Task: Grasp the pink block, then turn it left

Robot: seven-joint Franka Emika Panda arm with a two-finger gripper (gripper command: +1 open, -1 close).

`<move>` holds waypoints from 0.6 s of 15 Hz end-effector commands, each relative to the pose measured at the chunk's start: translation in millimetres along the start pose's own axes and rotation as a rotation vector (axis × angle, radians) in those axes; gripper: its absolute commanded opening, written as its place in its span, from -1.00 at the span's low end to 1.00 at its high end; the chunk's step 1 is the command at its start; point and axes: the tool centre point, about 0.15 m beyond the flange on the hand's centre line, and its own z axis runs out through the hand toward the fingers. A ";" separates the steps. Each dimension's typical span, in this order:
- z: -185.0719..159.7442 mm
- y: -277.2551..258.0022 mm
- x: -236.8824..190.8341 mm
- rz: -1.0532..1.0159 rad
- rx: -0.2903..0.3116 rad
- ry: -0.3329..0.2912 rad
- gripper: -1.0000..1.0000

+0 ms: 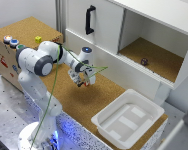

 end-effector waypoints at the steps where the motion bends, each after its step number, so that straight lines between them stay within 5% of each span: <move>1: -12.6 -25.0 -12.6 -0.326 0.056 -0.082 -1.00; 9: -18.0 -16.3 -15.3 -1.177 0.097 -0.165 -1.00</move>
